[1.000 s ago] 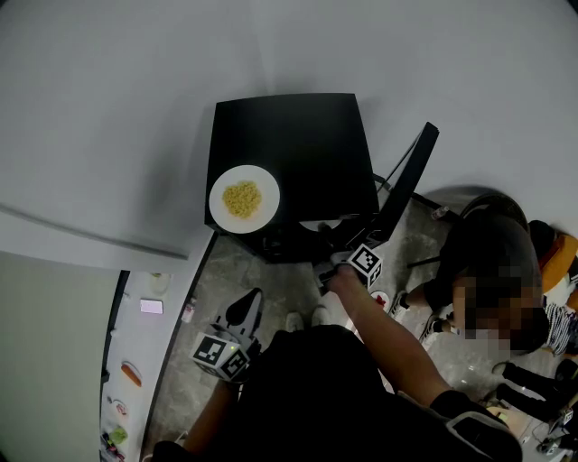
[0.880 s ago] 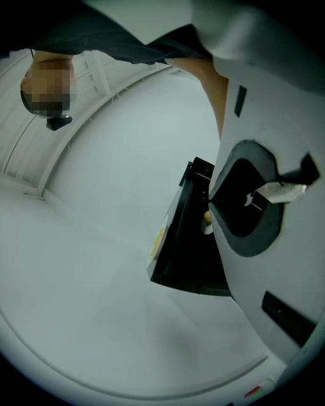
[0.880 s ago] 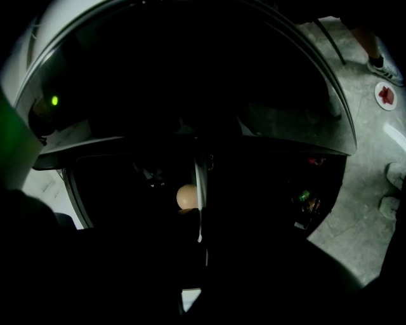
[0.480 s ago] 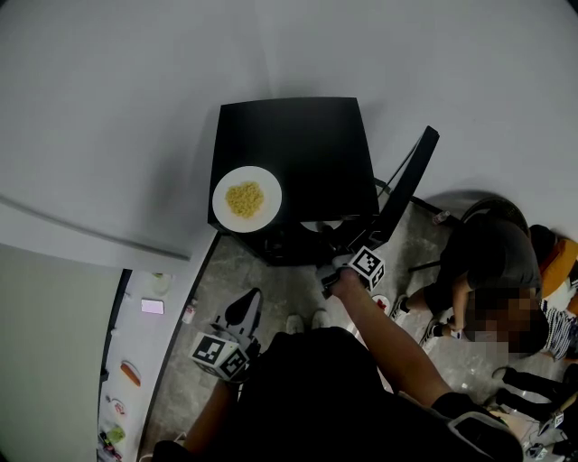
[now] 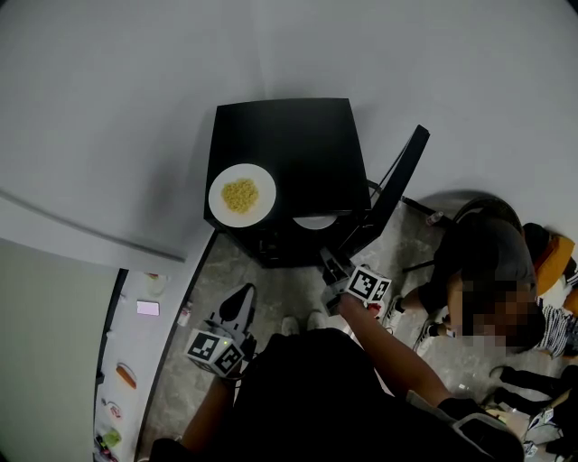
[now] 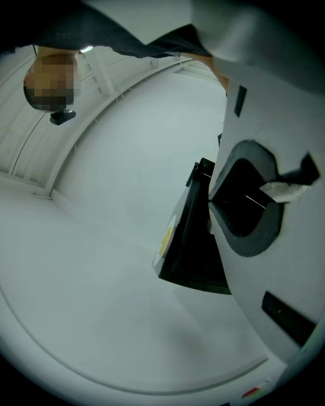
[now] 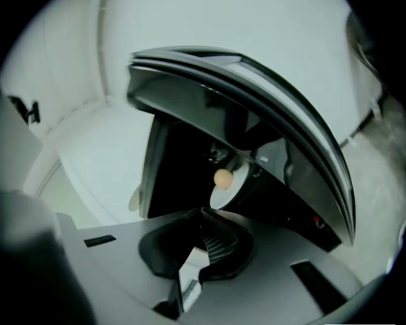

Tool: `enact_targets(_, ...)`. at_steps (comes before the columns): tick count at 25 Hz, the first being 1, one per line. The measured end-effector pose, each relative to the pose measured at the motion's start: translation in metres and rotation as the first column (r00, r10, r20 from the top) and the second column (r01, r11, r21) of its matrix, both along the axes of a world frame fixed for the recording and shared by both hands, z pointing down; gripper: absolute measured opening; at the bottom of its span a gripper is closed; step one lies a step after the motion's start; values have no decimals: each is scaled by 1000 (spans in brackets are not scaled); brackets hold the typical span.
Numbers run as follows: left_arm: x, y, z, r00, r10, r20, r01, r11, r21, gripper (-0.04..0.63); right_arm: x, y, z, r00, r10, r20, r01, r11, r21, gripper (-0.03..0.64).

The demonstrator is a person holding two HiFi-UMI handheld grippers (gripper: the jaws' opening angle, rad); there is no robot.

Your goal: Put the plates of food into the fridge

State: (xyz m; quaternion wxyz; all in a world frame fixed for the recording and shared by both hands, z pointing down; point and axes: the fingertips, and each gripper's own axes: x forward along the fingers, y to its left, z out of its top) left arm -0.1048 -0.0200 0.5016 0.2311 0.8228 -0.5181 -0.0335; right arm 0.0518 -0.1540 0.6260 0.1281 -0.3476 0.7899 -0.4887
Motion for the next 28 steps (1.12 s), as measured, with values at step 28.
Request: enact_targets(28, -11, 10, -1, 997, -70, 9, 70, 997, 26, 23, -54, 104, -147, 922, -209, -326, 360, 770, 527, 29)
